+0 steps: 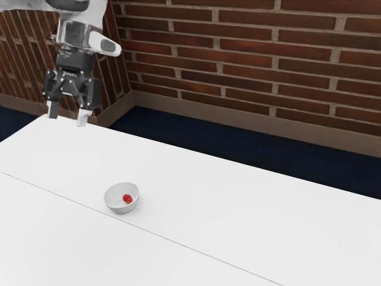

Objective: Take strawberry from the bowl

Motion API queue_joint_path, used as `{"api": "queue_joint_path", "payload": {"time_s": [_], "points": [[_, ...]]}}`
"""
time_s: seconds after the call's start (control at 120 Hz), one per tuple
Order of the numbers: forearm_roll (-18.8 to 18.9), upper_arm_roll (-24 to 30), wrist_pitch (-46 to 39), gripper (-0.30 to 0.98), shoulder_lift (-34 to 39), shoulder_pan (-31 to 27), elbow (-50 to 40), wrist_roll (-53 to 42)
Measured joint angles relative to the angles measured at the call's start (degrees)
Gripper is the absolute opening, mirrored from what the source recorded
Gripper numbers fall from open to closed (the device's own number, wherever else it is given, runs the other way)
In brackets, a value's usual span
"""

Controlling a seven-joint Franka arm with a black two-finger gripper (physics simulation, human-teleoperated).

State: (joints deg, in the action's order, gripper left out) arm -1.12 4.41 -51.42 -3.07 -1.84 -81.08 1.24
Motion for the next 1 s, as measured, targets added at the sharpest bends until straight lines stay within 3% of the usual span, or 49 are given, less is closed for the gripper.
{"api": "queue_joint_path", "payload": {"time_s": [0.133, 0.192, 0.325, 0.517, 0.725, 1.0], "points": [[0.0, -3.0, -15.7, 0.68, -2.1, 4.5, -2.2, 0.6], [-0.2, -5.4, -21.4, 0.68, -5.3, 3.9, -3.5, 0.6], [-1.3, -8.7, -38.4, 0.68, -5.1, 1.4, -19.4, -0.5], [-3.0, -9.0, -55.8, 0.62, -7.8, 1.8, -27.4, -1.8], [-6.0, -9.5, -67.1, 0.51, -8.8, 1.9, -33.9, -2.7], [-8.0, -10.8, -72.2, 0.45, -10.1, 1.8, -37.0, -3.5]]}}
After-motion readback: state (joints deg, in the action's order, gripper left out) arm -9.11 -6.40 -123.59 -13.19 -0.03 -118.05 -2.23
